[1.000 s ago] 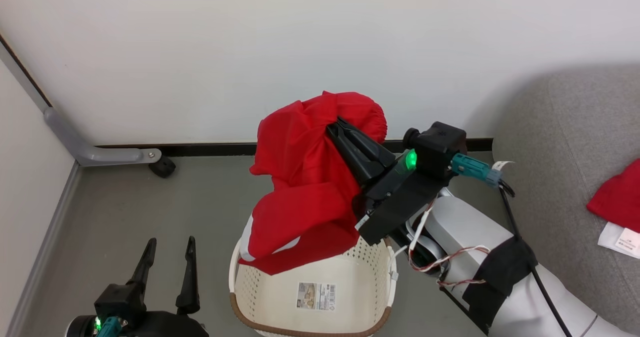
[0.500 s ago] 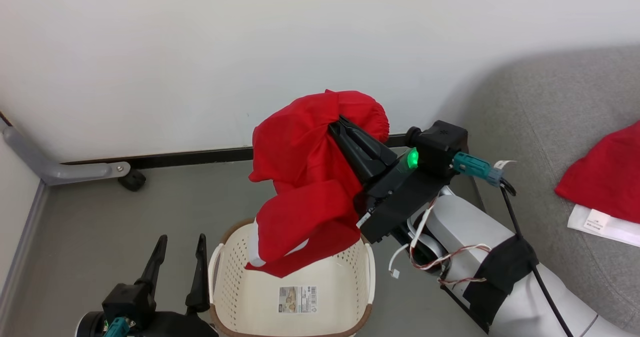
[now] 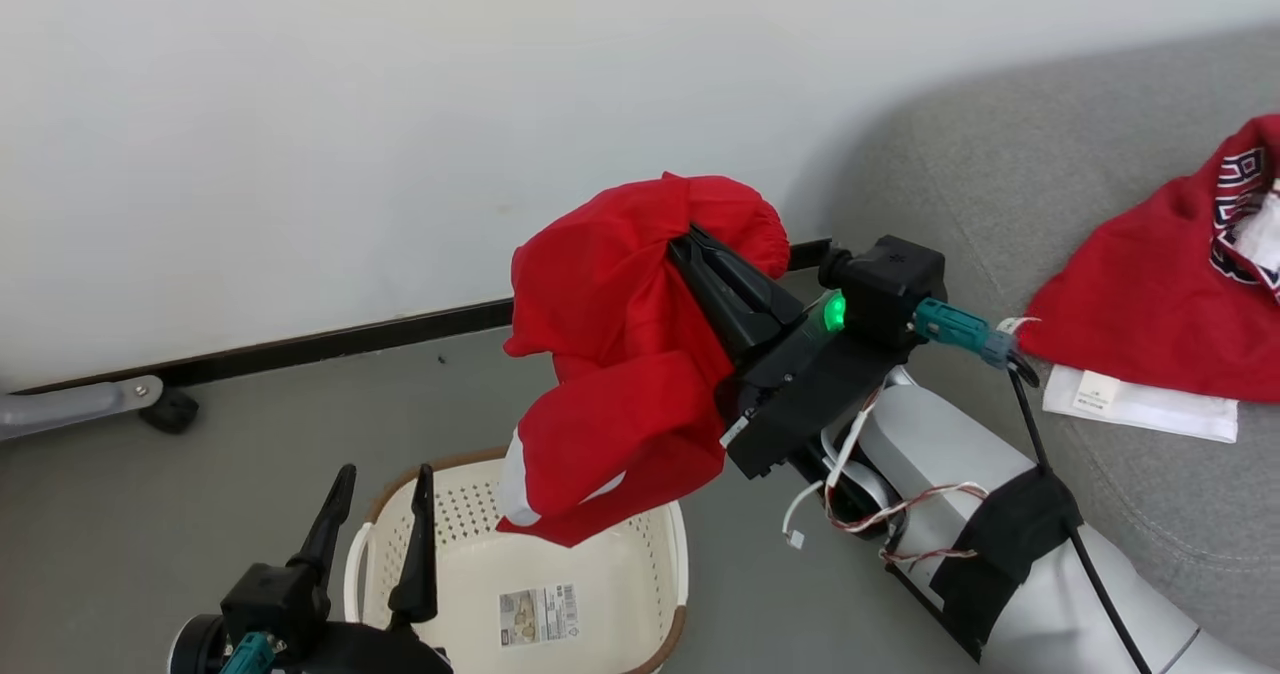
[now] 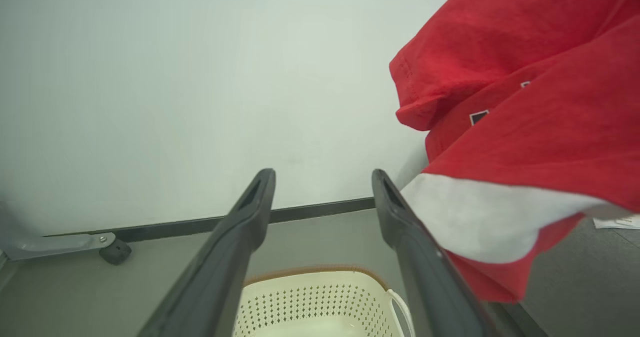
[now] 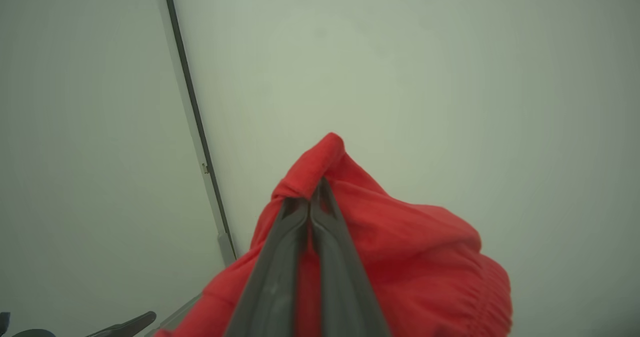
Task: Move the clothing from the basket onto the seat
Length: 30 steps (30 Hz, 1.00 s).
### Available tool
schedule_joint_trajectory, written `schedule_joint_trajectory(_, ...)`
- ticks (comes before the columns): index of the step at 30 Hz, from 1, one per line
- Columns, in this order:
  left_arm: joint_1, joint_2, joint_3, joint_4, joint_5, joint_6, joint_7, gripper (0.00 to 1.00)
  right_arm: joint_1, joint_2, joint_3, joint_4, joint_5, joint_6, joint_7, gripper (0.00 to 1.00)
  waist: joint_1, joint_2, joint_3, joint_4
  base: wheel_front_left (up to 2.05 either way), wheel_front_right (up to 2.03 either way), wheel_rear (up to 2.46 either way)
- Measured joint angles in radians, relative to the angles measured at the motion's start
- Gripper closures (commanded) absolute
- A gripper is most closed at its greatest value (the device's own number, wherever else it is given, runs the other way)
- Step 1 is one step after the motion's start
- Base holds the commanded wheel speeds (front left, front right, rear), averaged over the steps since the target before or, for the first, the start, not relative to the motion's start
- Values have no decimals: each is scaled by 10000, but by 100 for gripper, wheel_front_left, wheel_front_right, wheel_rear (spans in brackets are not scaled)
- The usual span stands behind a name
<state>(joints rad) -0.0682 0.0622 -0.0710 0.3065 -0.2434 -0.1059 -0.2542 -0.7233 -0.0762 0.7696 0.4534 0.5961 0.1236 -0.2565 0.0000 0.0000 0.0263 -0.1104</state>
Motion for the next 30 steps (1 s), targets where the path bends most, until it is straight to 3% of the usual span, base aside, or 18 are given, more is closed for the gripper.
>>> schedule_joint_trajectory(30,-285,-63,-619,-324,0,-176,0,0,-54,-75,-765,81,-382,0,0,100,1,0,598,-2872,0,0,0)
